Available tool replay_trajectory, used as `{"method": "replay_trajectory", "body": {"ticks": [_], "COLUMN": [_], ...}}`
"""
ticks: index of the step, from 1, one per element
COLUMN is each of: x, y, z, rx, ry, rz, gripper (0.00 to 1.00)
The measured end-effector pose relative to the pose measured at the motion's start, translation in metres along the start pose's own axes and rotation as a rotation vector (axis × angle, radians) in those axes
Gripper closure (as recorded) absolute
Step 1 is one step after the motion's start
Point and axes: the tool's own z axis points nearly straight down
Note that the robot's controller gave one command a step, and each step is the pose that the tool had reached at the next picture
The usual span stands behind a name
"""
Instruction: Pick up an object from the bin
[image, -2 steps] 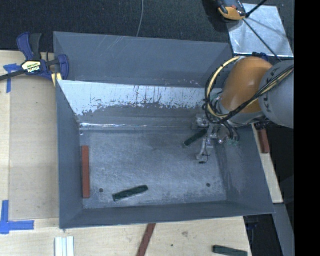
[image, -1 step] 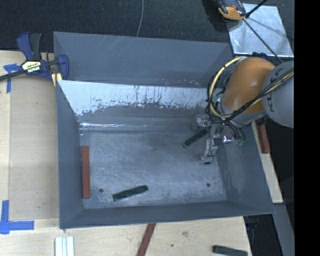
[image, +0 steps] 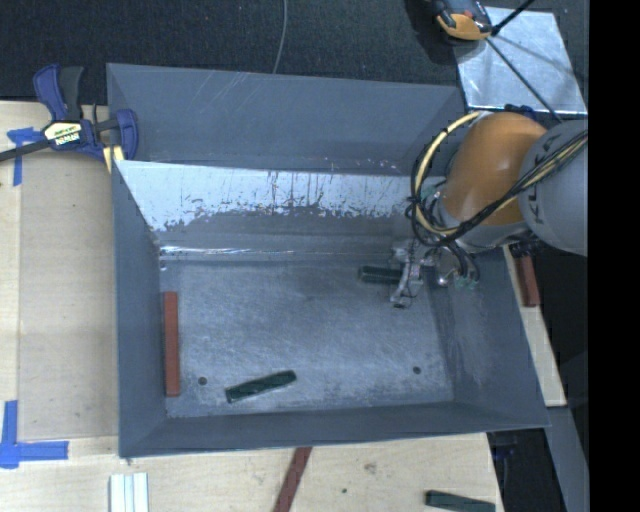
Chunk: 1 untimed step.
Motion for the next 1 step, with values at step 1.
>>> {"method": "replay_trajectory", "body": {"ticks": [1], "x": [0.0], "y": [0.0], "z": [0.0], "rx": [0.0], "ry": [0.0], "rz": [0.0], "gripper": [1.0]}}
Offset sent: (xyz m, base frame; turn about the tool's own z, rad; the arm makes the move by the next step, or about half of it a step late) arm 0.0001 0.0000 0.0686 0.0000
